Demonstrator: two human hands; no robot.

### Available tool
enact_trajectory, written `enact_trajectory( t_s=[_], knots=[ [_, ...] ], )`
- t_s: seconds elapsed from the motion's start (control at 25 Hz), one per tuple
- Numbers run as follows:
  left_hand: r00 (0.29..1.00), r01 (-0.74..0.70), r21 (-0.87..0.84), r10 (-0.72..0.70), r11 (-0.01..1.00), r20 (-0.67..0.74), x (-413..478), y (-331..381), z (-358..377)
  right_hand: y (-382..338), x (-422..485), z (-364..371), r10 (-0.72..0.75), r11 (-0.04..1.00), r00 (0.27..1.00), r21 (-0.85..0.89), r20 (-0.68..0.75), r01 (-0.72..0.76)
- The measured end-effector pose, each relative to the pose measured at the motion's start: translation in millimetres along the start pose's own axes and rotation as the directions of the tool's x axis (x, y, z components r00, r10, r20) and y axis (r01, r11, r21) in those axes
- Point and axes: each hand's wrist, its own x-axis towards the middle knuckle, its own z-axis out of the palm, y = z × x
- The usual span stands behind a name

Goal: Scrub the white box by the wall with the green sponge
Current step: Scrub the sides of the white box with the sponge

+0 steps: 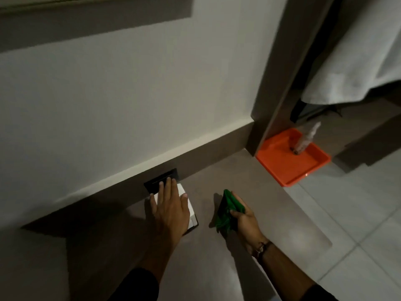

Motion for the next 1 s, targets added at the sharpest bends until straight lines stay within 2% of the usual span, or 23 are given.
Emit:
enact_trajectory(
  t_s=[0.08, 0.24, 0.28, 0.36, 0.4, 0.44, 0.48, 0.56, 0.6, 0.72, 0.8, 0.92, 1.0],
  knots=[
    [0.994, -0.098, 0.117, 0.102, 0.988, -0.035, 3.7, -6.7, 17.7, 15.0, -4.5, -2.9, 0.005, 0.997, 1.000, 0.078, -0.026, -0.003],
    [0.940, -0.342, 0.328, 0.328, 0.881, 0.097, 16.0, -26.2, 22.5, 36.7, -14.3, -7.7, 0.027, 0.985, 0.994, 0.172, -0.103, -0.009],
    [0.890, -0.453, 0.329, 0.440, 0.828, 0.118, 21.2, -27.9, 18.4, 38.2, -17.1, -5.9, 0.022, 0.985, 0.995, 0.172, -0.102, -0.004],
    [0.724, -0.680, 0.299, 0.678, 0.670, 0.126, 35.3, -34.1, 19.5, 40.5, -24.2, 0.2, 0.001, 0.986, 0.996, 0.167, -0.088, 0.013],
    [0.662, -0.740, 0.276, 0.736, 0.613, 0.142, 42.0, -35.7, 16.7, 41.5, -26.5, 4.5, -0.013, 0.988, 0.996, 0.151, -0.090, 0.027],
    [0.638, -0.763, 0.262, 0.755, 0.591, 0.154, 46.9, -34.4, 14.7, 43.0, -26.7, 9.0, -0.032, 0.991, 0.995, 0.123, -0.096, 0.044],
    [0.661, -0.746, 0.239, 0.735, 0.622, 0.152, 49.9, -32.0, 13.7, 44.1, -25.0, 13.7, -0.054, 0.992, 0.995, 0.105, -0.090, 0.063],
    [0.756, -0.655, 0.150, 0.638, 0.741, 0.145, 48.9, -20.5, 10.6, 43.2, -18.7, 25.5, -0.095, 0.993, 0.994, 0.068, -0.060, 0.099],
    [0.773, -0.634, 0.130, 0.618, 0.762, 0.147, 48.6, -19.7, 10.2, 41.7, -15.6, 34.6, -0.122, 0.991, 0.992, 0.046, -0.041, 0.124],
    [0.758, -0.650, 0.119, 0.630, 0.750, 0.167, 50.5, -21.3, 8.7, 36.9, 1.9, 63.0, -0.226, 0.973, 0.973, -0.024, 0.053, 0.228],
    [0.761, -0.644, 0.079, 0.629, 0.761, 0.159, 53.8, -21.3, 8.6, 33.7, 8.8, 78.7, -0.246, 0.959, 0.965, -0.119, 0.096, 0.256],
    [0.755, -0.649, 0.032, 0.638, 0.761, 0.152, 53.5, -21.9, 11.3, 40.0, -11.4, 83.2, -0.333, 0.893, 0.942, -0.302, 0.049, 0.332],
    [0.747, -0.656, 0.019, 0.647, 0.754, 0.154, 51.4, -23.7, 12.2, 56.3, -44.1, 77.3, -0.331, 0.871, 0.942, -0.366, 0.058, 0.328]
  ],
)
